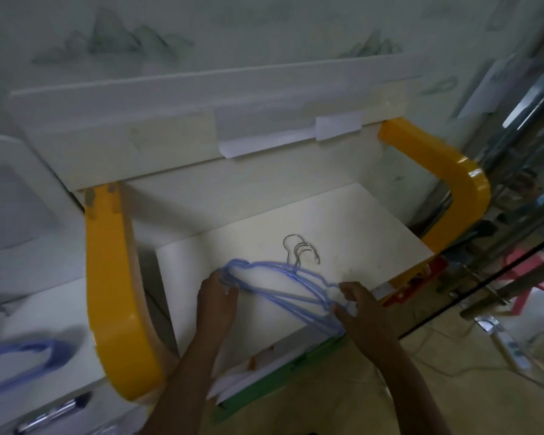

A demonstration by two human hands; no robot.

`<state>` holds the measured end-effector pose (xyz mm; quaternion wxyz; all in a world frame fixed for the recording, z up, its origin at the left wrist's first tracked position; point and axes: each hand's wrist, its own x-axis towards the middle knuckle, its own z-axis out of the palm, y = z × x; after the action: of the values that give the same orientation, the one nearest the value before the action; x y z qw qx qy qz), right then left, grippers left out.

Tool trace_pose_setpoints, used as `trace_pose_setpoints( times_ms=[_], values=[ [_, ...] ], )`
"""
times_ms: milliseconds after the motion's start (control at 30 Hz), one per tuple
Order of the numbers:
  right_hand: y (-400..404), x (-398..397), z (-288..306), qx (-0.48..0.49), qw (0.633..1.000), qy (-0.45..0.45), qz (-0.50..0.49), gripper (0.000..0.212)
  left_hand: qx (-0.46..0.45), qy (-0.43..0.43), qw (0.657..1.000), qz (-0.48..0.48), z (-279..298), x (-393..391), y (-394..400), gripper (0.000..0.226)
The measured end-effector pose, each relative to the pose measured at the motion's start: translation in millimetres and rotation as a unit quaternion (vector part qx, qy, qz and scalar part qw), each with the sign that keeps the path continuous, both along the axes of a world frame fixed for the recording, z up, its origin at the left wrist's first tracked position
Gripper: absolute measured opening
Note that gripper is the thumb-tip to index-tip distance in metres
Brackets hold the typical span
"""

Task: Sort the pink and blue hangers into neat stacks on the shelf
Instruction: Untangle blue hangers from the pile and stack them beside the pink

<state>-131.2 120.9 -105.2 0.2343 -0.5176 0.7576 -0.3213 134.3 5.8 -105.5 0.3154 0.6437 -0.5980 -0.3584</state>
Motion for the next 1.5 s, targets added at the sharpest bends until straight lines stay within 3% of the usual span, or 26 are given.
trace_pose_setpoints(
  times_ms=[67,167,300,433,833,1133,1233,1500],
  values=[
    [-7,-9,-1,0.002,1.000,0.004,0.008,0.041,0.008,-0.009,1.000,0.027,-4,-2,-6,0.013],
    [-15,-20,-2,0.004,1.000,-0.004,0.013,0.042,0.041,-0.001,0.997,0.069,-15,0,-15,0.030],
    [-23,-34,-2,0.003,1.000,-0.002,0.025,0.039,0.074,0.124,0.984,0.105,0,-5,-11,0.016],
    [-29,-45,1,0.001,1.000,-0.007,0.027,0.035,0.099,0.224,0.964,0.107,14,-7,-8,0.016],
    [-24,-54,0,0.009,0.999,-0.034,0.013,0.024,0.034,0.341,0.927,0.149,20,3,-2,0.015],
    [-5,-37,-19,0.117,0.993,0.028,0.018,0.009,0.022,0.373,0.915,0.155,21,8,3,0.015],
    [-3,-29,-24,0.108,0.993,0.038,-0.007,0.019,0.031,0.378,0.912,0.155,22,10,5,0.015],
    [1,-12,-10,0.069,0.994,0.037,-0.076,0.008,0.022,0.371,0.916,0.152,30,13,10,0.016]
  ],
)
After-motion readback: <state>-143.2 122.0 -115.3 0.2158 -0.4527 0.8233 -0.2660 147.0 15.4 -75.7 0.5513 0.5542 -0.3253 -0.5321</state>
